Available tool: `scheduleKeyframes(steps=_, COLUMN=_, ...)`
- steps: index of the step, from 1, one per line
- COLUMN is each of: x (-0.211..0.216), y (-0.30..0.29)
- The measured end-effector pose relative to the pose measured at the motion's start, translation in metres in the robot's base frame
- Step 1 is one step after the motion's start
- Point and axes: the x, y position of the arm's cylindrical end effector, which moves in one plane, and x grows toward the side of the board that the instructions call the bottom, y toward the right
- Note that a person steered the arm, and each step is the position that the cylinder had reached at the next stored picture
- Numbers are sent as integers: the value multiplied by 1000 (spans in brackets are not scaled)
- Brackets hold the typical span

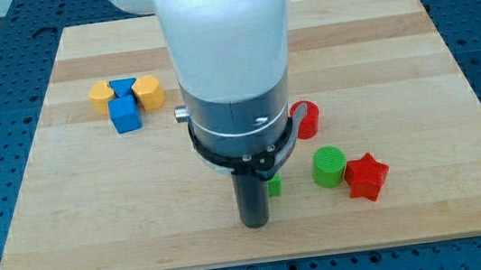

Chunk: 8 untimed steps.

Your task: Slide the red star right a bit

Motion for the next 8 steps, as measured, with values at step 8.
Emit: scheduleKeyframes(steps=8, x=-5, y=93)
